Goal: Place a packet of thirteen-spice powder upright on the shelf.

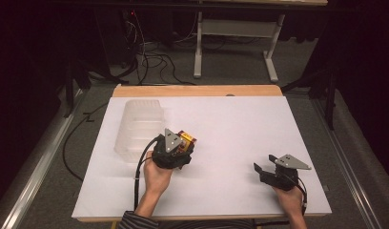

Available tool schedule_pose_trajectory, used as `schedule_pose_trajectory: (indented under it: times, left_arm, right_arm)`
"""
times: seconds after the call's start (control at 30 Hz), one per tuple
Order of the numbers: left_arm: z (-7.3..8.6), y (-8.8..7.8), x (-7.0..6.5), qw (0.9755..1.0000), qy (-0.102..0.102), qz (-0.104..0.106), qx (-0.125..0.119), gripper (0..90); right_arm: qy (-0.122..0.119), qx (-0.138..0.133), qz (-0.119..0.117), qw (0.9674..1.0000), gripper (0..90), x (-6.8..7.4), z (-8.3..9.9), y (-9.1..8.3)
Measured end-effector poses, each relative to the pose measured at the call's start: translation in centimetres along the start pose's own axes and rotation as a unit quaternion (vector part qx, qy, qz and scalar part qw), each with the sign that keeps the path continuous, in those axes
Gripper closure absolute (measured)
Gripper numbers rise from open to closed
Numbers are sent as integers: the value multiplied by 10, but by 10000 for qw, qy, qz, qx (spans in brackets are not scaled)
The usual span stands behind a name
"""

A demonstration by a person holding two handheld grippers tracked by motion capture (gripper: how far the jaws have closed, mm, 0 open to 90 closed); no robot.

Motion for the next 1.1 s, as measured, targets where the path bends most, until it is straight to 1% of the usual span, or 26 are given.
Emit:
schedule_pose_trajectory:
  times: [0.27,0.47,0.5,0.53,0.6,0.67,0.7,0.73,0.9,0.93,1.0,1.03,1.1]
  left_arm:
    - [-3,-6,8,9998,-150,-17,-124,327]
    - [-11,-18,18,9991,-294,-13,-297,327]
    - [-11,-18,18,9991,-294,-13,-297,328]
    - [-14,-22,23,9986,-374,29,-366,328]
    - [-16,-26,28,9980,-470,81,-403,328]
    - [-17,-27,31,9978,-497,54,-430,328]
    - [-18,-31,35,9976,-515,-19,-456,328]
    - [-18,-32,37,9974,-540,-41,-483,328]
    - [-16,-35,51,9962,-658,-259,-501,328]
    - [-16,-35,51,9962,-658,-259,-501,327]
    - [-14,-37,58,9954,-691,-407,-520,328]
    - [-14,-37,58,9954,-691,-407,-520,327]
    - [-12,-40,65,9941,-756,-531,-565,328]
  right_arm:
    - [1,-9,7,10000,295,0,0,0]
    - [41,-16,-15,10000,295,1,0,-1]
    - [41,-15,-15,10000,295,1,0,-1]
    - [43,-18,-14,10000,295,1,0,-1]
    - [50,-18,-14,10000,295,1,0,-1]
    - [43,-19,-11,10000,295,0,0,-1]
    - [42,-27,-10,10000,295,0,0,-1]
    - [44,-26,-11,10000,296,0,0,-1]
    - [34,-32,-12,10000,295,0,0,-1]
    - [34,-32,-12,10000,295,0,0,-1]
    - [34,-40,-6,10000,295,0,0,-1]
    - [34,-40,-6,10000,295,0,0,-1]
    - [32,-42,-8,10000,295,0,0,-1]
Point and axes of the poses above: each handheld gripper's, and its own axes: y roughly forward along the jaws, z roughly out of its underside, x roughly to its left, the point moved 7 cm from there along y, roughly forward along the jaws, and after that the axes turned 9 degrees about x, right-handed, at the moved point
